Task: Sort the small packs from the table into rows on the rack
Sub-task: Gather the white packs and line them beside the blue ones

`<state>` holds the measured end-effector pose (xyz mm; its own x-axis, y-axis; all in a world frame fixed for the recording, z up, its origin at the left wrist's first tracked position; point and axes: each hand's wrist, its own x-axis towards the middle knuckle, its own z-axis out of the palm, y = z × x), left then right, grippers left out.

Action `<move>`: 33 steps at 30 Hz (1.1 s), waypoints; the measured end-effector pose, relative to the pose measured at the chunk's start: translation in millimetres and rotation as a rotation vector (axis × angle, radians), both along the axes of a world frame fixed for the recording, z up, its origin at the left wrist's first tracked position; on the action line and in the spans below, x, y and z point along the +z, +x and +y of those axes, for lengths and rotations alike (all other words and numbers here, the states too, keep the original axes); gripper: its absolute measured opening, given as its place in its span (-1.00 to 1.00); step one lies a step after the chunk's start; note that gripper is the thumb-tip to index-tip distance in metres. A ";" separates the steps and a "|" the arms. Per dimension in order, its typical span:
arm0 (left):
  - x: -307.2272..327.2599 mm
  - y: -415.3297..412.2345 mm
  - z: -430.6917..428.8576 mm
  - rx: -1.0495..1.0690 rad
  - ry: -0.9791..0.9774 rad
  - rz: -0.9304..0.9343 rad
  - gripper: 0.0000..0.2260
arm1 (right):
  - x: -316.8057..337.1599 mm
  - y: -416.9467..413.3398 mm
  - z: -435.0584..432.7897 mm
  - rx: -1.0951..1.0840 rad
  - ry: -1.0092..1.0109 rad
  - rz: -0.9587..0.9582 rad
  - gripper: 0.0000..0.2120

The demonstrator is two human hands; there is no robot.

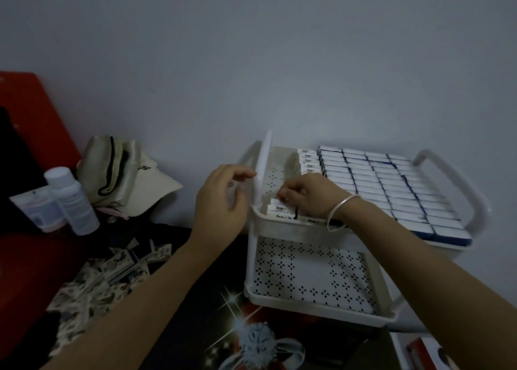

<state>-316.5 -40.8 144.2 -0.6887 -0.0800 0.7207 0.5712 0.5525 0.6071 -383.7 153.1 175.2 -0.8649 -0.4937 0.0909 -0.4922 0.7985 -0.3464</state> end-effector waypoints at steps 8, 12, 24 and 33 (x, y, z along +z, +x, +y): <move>-65.6 27.9 -38.8 0.136 0.202 -0.247 -0.75 | -1.8 12.6 -12.4 -0.049 -0.133 0.342 -0.77; -113.8 46.4 -73.7 0.252 0.224 -0.398 -0.74 | 6.4 63.6 -48.0 0.095 -0.412 0.414 -0.83; -240.3 130.1 -198.5 0.746 0.017 -0.810 -0.82 | -211.8 78.9 -217.7 0.324 0.150 -0.335 -0.45; -243.6 112.4 -238.8 0.880 0.173 -0.860 -0.56 | -275.1 35.8 -328.5 0.130 0.502 -0.459 -0.10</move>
<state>-204.1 -279.6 -99.4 -0.5961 -0.8029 -0.0037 -0.5721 0.4214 0.7037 -347.9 -175.4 -99.8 -0.6920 -0.4828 -0.5367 -0.4870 0.8610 -0.1466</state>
